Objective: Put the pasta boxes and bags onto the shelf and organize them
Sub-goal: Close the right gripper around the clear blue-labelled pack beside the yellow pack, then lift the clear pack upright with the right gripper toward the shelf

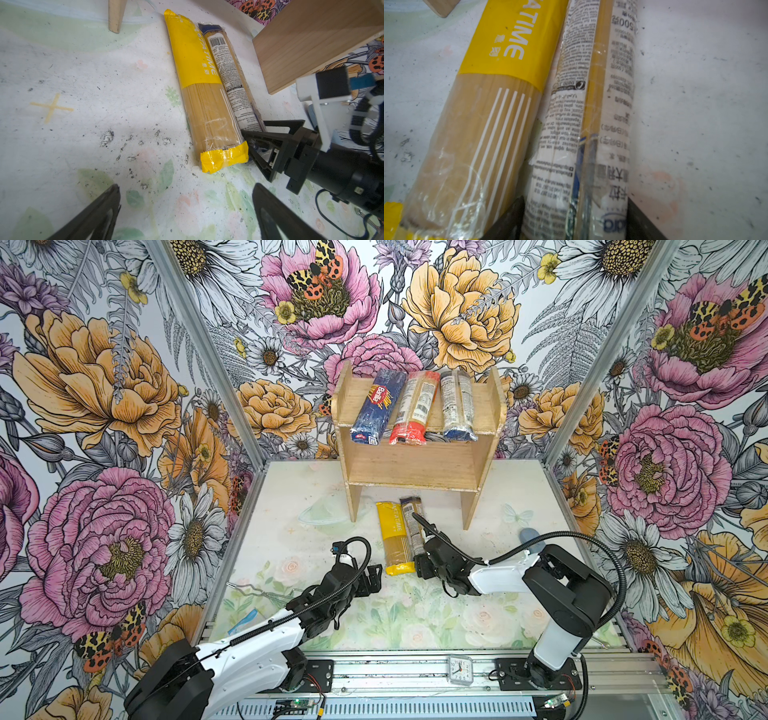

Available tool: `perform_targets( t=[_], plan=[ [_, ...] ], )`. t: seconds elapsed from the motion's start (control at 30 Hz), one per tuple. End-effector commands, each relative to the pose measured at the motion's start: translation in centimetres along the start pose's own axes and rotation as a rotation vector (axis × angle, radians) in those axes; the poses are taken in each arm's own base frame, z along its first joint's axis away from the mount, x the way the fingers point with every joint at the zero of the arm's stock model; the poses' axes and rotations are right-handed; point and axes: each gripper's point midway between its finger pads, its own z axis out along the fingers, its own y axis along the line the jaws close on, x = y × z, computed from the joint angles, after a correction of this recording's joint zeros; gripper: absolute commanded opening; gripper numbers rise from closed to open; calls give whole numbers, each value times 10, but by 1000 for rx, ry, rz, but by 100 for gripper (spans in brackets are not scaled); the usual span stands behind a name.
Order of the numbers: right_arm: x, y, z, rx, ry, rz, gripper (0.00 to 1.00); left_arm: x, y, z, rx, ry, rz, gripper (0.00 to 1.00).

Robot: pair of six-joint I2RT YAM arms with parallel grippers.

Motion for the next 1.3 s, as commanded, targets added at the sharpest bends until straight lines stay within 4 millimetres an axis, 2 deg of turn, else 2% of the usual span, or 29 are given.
perform_targets(
  t=[0.0,0.37,0.57,0.77,1.03,1.27],
  plan=[
    [28,-9,6,17,92,17,68,2,1,2,-3,9,9,99],
    [39,-13,-3,10,105,38,36,8,-2,8,0,38,22,99],
    [28,-10,-13,-12,71,62,24,8,-1,6,3,35,23,99],
    [12,-6,-28,-44,21,87,0,8,2,3,-4,28,22,99],
    [-3,0,-44,-86,-26,111,0,9,3,0,-4,25,21,99],
    [-38,8,-84,-163,-150,160,0,8,4,0,-10,24,22,99]
  ],
)
